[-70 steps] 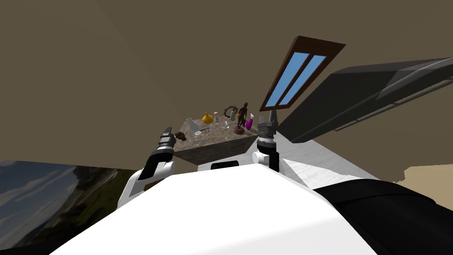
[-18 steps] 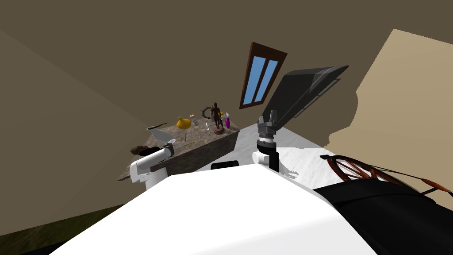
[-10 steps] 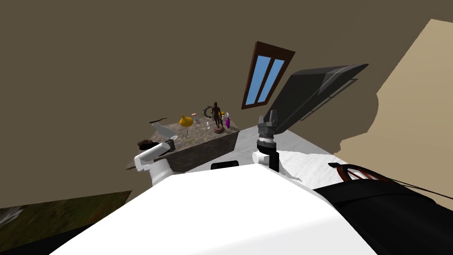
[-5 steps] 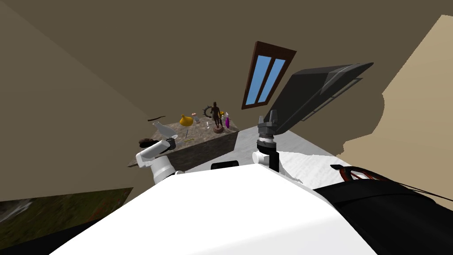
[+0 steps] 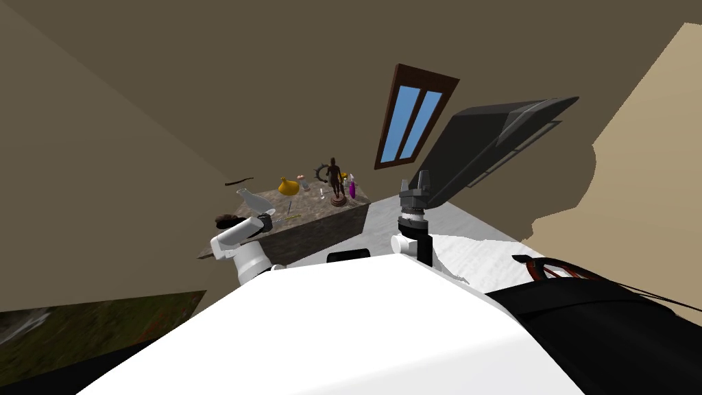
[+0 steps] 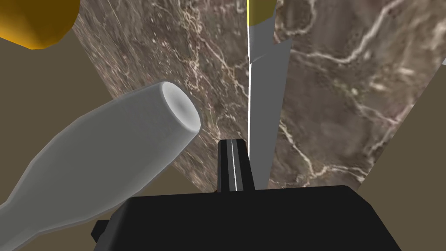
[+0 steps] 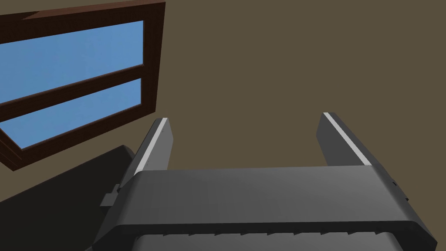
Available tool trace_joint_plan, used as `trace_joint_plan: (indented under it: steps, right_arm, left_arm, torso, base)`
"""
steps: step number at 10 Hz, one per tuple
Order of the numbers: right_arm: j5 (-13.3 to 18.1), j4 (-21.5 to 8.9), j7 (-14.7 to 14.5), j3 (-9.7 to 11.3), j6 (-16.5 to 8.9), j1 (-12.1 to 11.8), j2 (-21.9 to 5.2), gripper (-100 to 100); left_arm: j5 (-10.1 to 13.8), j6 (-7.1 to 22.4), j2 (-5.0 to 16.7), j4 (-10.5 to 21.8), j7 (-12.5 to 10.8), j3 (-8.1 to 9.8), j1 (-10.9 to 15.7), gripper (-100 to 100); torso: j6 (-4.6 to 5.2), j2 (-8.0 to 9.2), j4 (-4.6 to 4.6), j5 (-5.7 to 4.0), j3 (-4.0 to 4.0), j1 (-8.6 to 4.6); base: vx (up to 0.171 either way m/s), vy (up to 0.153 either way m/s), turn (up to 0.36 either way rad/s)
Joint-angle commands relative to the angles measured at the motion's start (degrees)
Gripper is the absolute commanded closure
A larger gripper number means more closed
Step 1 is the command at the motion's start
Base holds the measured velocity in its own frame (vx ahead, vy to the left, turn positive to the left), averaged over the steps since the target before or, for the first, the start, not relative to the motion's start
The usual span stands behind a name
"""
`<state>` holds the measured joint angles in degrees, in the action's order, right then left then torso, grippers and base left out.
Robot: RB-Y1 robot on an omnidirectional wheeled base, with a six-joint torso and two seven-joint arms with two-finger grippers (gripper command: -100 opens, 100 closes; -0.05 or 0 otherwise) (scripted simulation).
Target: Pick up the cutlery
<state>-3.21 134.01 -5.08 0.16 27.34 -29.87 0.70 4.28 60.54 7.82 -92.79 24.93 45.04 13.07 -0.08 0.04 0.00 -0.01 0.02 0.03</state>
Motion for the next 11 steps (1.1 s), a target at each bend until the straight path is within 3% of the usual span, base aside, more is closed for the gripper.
trace_joint_plan:
  steps: [1, 5, 11]
  right_arm:
    - [0.00, 0.00, 0.00, 0.00, 0.00, 0.00, 0.00, 0]
    - [0.00, -0.01, 0.00, -0.01, 0.00, 0.01, -0.01, 0]
    - [0.00, 0.00, 0.00, 0.00, 0.00, 0.00, 0.00, 0]
  left_arm:
    - [0.54, 1.64, 1.40, -0.42, -0.38, -0.84, 1.02, -100]
    - [1.78, 6.64, 4.13, 0.36, -1.35, -2.81, 2.56, -100]
    - [3.22, 13.38, 7.51, 2.52, -2.43, -4.80, 4.29, -100]
  torso:
    - [0.00, 0.00, 0.00, 0.00, 0.00, 0.00]
    - [-0.02, 0.35, 0.08, 0.11, 0.20, 0.44]
    - [0.00, 0.14, 0.03, 0.04, 0.08, 0.16]
  base:
    - [-0.037, 0.071, -0.028]
    - [-0.096, 0.120, -0.036]
    - [-0.055, 0.053, -0.028]
